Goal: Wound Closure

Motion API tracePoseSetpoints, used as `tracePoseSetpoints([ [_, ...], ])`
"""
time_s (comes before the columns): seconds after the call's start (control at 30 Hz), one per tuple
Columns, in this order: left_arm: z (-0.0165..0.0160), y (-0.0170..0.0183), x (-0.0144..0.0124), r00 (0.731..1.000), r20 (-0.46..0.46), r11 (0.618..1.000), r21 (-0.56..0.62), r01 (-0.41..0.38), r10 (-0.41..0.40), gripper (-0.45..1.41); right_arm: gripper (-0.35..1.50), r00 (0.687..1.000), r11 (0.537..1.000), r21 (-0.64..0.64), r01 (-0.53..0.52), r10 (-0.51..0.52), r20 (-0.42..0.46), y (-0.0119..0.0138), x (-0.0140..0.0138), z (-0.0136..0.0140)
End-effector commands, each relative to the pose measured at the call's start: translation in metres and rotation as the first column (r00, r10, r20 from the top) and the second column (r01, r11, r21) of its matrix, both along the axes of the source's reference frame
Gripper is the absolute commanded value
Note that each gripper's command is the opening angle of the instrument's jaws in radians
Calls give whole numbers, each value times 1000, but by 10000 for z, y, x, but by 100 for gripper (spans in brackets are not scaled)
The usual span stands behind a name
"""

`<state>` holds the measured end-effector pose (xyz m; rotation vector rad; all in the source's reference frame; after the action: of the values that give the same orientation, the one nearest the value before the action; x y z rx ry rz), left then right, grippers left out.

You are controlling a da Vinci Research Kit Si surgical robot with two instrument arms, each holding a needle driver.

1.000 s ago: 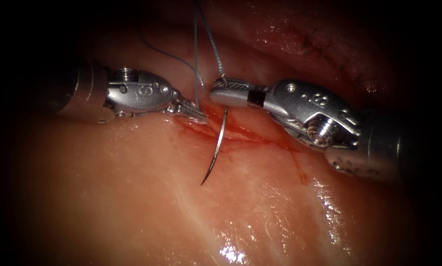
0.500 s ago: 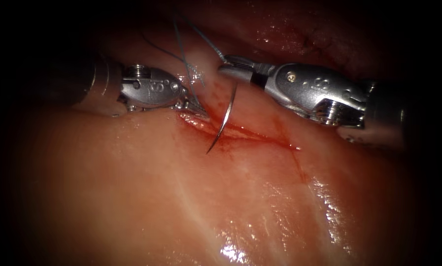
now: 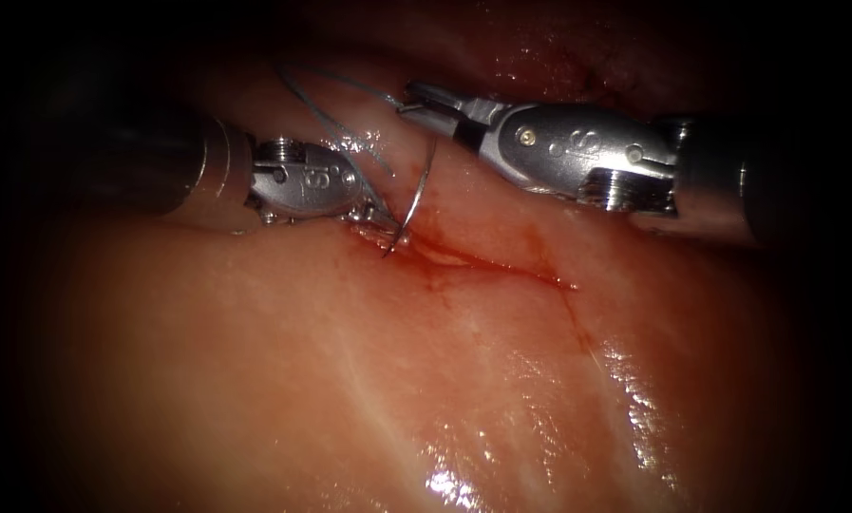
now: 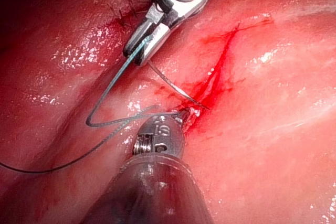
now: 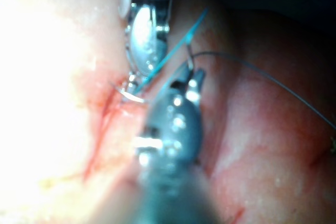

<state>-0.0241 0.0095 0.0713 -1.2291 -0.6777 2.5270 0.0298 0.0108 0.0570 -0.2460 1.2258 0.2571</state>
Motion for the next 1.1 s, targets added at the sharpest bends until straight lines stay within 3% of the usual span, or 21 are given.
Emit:
tracePoseSetpoints([
  [0.03, 5, -6, -4, 1000, 2, 1000, 2, -2, 2, -37, -35, 1000, 1000, -22, 14, -13, 14, -2, 6, 14],
  [0.47, 3, -9, -3, 1000, 3, 1000, 2, -3, 3, -43, -35, 998, 995, -92, 39, -34, 47, -5, 10, 26],
  [0.7, 3, -9, -1, 1000, 4, 1000, 2, -5, 5, -43, -35, 996, 991, -118, 69, -61, 69, -22, 14, 31],
  [1.1, 3, -9, -1, 1000, 4, 1000, 2, -6, 6, -45, -35, 995, 984, -150, 90, -82, 63, -29, 19, 24],
])
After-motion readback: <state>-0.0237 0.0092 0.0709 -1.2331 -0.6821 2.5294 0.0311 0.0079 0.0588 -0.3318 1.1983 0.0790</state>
